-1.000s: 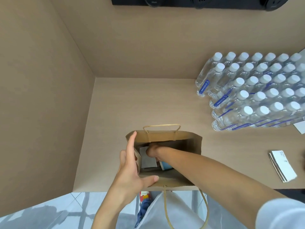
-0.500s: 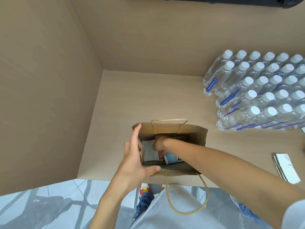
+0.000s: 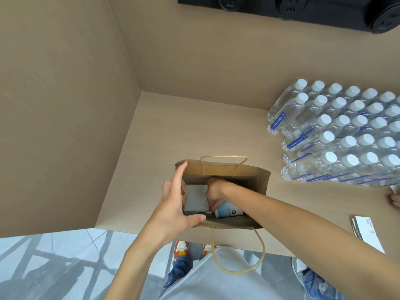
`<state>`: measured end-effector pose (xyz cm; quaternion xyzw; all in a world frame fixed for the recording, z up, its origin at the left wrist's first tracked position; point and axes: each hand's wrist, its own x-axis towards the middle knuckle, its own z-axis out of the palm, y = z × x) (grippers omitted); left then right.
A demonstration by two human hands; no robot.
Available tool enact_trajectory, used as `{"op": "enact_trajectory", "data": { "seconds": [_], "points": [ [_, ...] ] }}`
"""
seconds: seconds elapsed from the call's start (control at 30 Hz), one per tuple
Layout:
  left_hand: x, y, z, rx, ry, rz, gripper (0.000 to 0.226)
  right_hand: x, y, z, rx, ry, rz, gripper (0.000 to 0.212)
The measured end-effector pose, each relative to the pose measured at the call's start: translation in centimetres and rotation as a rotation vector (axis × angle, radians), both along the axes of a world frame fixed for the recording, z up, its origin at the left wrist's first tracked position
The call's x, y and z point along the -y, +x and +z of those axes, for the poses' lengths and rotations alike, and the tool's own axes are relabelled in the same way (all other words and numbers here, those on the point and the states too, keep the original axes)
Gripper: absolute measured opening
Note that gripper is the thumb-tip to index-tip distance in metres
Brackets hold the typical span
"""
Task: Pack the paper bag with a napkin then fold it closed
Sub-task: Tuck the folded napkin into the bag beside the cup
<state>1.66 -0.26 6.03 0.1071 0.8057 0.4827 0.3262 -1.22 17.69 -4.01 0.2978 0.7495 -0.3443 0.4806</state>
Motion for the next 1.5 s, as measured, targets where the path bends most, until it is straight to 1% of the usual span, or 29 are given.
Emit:
{"op": "enact_trajectory", "data": {
  "seconds": [0.07,0.2,0.27,0.4,0.47,0.53,0.67,0.8,0.9,0.97,1.0,1.07,1.13,1.2,1.3,1.4,1.5],
  "points": [
    [0.0,0.0,0.0,-0.008,-0.012,-0.003,0.124,-1.0,0.3,1.0,0.035,0.033,0.024,0.033],
    [-0.1,0.1,0.0,-0.014,-0.039,-0.022,0.124,-3.1,1.2,2.2,0.029,0.208,0.213,0.037],
    [-0.2,0.2,0.1,-0.011,-0.057,-0.038,0.125,-3.8,1.5,2.6,0.074,0.277,0.318,0.041],
    [-0.4,0.3,0.3,-0.029,-0.130,-0.046,0.125,-4.2,1.7,2.7,0.167,0.274,0.389,0.046],
    [-0.5,0.3,0.3,-0.029,-0.136,-0.045,0.126,-4.2,1.8,2.5,0.175,0.288,0.415,0.046],
    [-0.5,0.2,0.3,-0.020,-0.128,-0.046,0.126,-4.2,1.8,2.2,0.161,0.312,0.410,0.042],
    [-0.5,0.2,0.3,-0.016,-0.129,-0.050,0.126,-4.2,1.9,1.8,0.076,0.363,0.409,0.021],
    [-0.3,0.2,0.5,-0.017,-0.141,-0.050,0.125,-4.1,2.1,1.9,0.005,0.327,0.423,0.027],
    [-0.4,0.2,0.6,-0.011,-0.142,-0.067,0.125,-3.9,2.3,2.5,-0.016,0.297,0.482,0.019],
    [-0.5,0.1,0.5,-0.009,-0.137,-0.071,0.126,-3.7,2.7,3.3,-0.088,0.322,0.550,0.019],
    [-0.5,0.1,0.5,-0.008,-0.133,-0.071,0.126,-3.6,3.0,3.7,-0.158,0.357,0.602,0.019],
    [-0.5,0.2,0.4,-0.004,-0.119,-0.070,0.125,-3.2,3.6,4.5,-0.321,0.449,0.768,0.026],
    [-0.6,0.2,0.4,0.016,-0.099,-0.059,0.124,-2.6,4.0,4.7,-0.422,0.498,0.948,0.023],
    [-0.7,0.2,0.4,0.037,-0.077,-0.036,0.125,-1.9,4.0,4.4,-0.424,0.515,1.119,0.021],
    [-0.9,0.2,0.4,0.038,-0.073,-0.023,0.126,-1.2,4.0,3.5,-0.383,0.496,1.280,0.029],
    [-1.0,0.3,0.3,0.040,-0.077,-0.022,0.126,-0.8,3.9,2.7,-0.378,0.487,1.358,0.031],
    [-0.8,0.3,0.1,0.045,-0.063,-0.015,0.127,-0.7,4.0,2.0,-0.373,0.479,1.363,0.033]
  ]
}}
